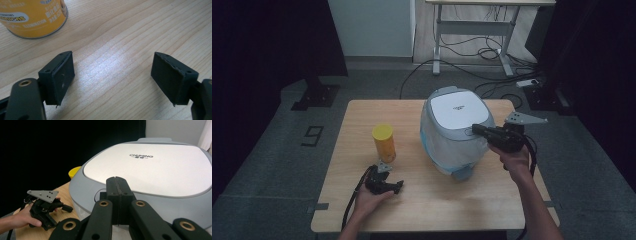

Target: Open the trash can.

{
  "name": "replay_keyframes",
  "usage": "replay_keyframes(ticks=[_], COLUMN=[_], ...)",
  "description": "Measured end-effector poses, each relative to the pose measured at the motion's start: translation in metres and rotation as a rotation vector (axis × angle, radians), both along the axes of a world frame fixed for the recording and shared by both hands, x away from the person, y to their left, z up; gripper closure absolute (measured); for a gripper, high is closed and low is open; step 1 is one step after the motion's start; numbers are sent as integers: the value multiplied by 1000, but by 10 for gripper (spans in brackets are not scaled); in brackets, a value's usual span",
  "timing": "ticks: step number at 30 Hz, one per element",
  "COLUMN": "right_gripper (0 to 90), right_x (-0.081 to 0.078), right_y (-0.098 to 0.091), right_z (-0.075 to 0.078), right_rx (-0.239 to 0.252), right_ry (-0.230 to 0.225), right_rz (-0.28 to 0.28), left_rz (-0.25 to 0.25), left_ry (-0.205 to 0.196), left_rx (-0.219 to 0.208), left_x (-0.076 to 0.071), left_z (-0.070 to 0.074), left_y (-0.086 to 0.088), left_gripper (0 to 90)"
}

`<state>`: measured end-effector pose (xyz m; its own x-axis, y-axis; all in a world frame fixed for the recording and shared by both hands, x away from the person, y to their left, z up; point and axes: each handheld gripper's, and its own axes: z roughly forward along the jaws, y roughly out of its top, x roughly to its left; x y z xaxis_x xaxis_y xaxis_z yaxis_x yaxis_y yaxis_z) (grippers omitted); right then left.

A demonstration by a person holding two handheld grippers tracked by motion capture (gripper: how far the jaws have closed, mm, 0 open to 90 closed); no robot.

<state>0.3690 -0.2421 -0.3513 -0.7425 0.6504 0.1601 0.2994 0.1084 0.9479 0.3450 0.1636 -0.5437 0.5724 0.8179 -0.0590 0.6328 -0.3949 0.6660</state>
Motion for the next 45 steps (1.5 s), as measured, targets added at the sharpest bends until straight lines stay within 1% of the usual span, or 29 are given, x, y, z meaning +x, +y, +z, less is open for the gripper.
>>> replay_keyframes(ticks=[15, 18, 20, 21, 22, 23, 24, 28, 31, 32, 33, 35, 36, 37, 38, 39, 40, 41, 42, 45], right_gripper=[896, 895, 894, 894, 893, 893, 877, 851, 803, 790, 790, 752, 691, 691, 651, 517, 517, 442, 442, 372], right_x=[-1, -1, -1, -2, -3, -3, -5, -9, -17, -19, -19, -23, -27, -27, -28, -31, -31, -34, -34, -39], right_y=[1, 0, 0, -1, -3, -3, -7, -13, -23, -25, -25, -30, -36, -36, -38, -42, -42, -47, -47, -53], right_z=[1, 2, 2, 1, 1, 1, 2, 3, -2, -4, -4, -8, -13, -13, -15, -19, -19, -25, -25, -34], right_rx=[-25, -12, -15, -5, 17, 17, 36, 37, 36, 29, 29, 25, 25, 25, 29, 34, 34, 29, 29, 28], right_ry=[4, 2, -4, -16, -26, -26, -43, -56, -73, -80, -80, -89, -99, -99, -99, -100, -100, -93, -93, -82], right_rz=[-10, -5, -9, -12, -13, -13, -20, -21, -36, -43, -43, -51, -67, -67, -71, -100, -100, -132, -132, -159], left_rz=[0, -1, 0, -1, -1, -1, 0, 1, 1, 1, 1, 1, 1, 1, 1, 1, 1, 0, 0, -1], left_ry=[-3, -3, -1, -2, -2, -2, -3, -1, -3, -3, -4, -5, -6, -6, -6, -6, -6, -6, -6, -6], left_rx=[5, 6, 4, 4, 4, 4, 3, -1, 3, 3, 4, 6, 7, 7, 6, 6, 6, 7, 7, 7], left_x=[0, 0, 0, 0, 0, 0, 0, 0, 0, 0, 0, 0, 0, 0, 0, 0, 0, 0, 0, 0], left_z=[0, 0, 0, 0, 0, 0, 0, 0, 0, 0, 0, 0, 0, 0, 0, 0, 0, 0, 0, 0], left_y=[0, 0, 0, 0, 0, 0, 0, 0, -1, -1, -1, -1, -1, -1, -1, -1, -1, -1, -1, -1], left_gripper=[188, 187, 187, 187, 187, 187, 187, 187, 188, 188, 188, 187, 187, 187, 187, 187, 187, 187, 188, 187])
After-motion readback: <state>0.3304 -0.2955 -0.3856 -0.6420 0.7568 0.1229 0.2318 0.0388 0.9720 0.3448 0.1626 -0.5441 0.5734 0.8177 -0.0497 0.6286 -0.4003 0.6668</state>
